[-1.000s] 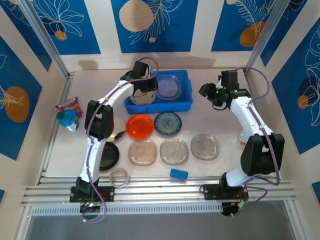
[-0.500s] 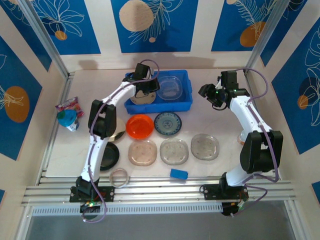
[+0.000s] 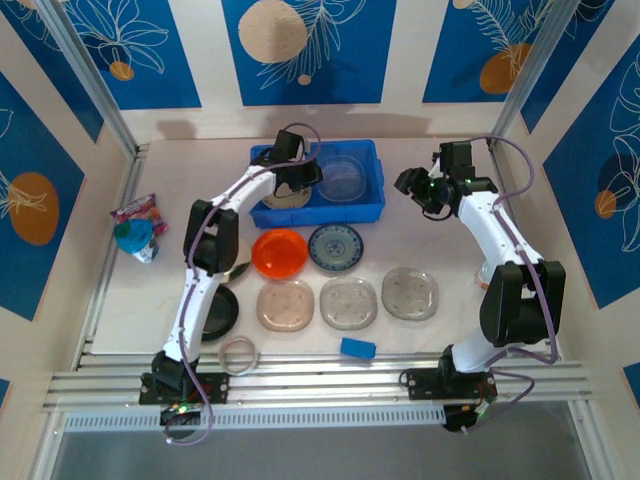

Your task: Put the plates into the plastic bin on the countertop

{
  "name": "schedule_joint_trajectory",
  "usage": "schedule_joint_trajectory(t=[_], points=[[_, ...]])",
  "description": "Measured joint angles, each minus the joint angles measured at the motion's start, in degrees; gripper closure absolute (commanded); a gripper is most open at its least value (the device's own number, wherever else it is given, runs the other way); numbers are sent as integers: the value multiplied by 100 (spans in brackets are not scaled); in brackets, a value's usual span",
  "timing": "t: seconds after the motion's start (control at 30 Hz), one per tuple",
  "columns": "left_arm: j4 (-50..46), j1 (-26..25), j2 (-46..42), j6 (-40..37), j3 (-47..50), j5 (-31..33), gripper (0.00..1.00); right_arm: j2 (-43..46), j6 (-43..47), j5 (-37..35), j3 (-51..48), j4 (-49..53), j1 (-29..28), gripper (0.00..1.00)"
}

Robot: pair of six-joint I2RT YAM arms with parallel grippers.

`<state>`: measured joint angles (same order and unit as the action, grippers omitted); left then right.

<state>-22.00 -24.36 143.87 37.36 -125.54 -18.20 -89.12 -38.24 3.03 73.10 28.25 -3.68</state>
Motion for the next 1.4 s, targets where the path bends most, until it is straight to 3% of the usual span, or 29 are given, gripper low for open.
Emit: schedule_joint_trajectory(t=[0.2, 0.43, 0.7, 0.9, 1.1, 1.4], points=[[-15, -31, 11, 4, -103, -2, 71, 20, -9, 2, -98, -46, -63, 42], [-98, -68, 11, -70, -280, 24, 56, 197, -24, -70, -157, -20, -125, 42], [-280, -68, 9, -286, -275, 120, 22, 402, -17, -216, -184, 13, -166, 42], [-111, -96, -494, -494, 310, 282, 19, 894, 83, -289, -485, -2, -348, 43], [258, -197, -1934, -649, 1547, 518, 20, 1504, 238, -413, -719, -50, -796, 43], [726, -509, -4929, -638, 4642, 876, 21, 2109, 280, -457, -1447, -35, -1757, 44]])
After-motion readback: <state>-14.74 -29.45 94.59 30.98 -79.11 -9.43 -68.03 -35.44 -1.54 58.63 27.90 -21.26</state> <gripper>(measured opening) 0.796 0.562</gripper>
